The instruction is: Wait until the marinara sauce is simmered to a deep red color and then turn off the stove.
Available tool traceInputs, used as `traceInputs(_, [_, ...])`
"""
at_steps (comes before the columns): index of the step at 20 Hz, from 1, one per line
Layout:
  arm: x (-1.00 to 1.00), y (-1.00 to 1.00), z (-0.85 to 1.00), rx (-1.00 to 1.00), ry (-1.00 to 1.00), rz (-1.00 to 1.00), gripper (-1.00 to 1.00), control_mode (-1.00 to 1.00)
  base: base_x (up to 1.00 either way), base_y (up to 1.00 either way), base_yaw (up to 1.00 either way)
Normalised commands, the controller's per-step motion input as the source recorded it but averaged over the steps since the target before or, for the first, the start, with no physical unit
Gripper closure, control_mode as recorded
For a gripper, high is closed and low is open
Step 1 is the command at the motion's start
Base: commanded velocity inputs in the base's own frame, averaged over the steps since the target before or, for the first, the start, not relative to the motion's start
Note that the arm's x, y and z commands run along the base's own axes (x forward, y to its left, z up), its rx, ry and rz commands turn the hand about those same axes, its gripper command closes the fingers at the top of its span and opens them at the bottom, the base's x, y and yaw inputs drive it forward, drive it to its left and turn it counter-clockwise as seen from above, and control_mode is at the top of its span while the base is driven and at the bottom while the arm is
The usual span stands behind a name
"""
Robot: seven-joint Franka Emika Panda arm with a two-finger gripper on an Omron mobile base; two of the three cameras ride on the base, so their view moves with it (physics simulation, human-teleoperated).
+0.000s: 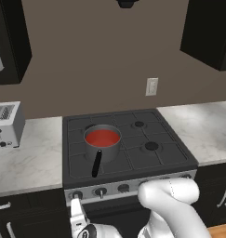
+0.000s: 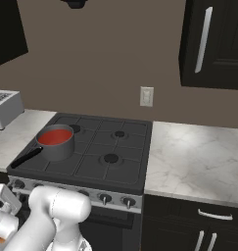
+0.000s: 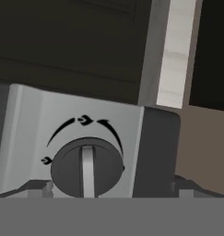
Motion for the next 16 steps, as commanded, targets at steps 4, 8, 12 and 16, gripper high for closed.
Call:
traceInputs(4, [0.00,0.00,-0.01,0.00,0.00,0.00,-1.00,-1.00,0.00,0.00,0.00])
traceInputs(8, [0.00,0.00,-0.11,0.00,0.00,0.00,-1.00,-1.00,0.00,0.00,0.00])
traceInputs(12, [0.00,0.00,-0.09,-0.01,0.00,0.00,-1.00,-1.00,0.00,0.00,0.00])
traceInputs(16, [0.00,0.00,-0.09,-0.01,0.00,0.00,-1.00,-1.00,0.00,0.00,0.00])
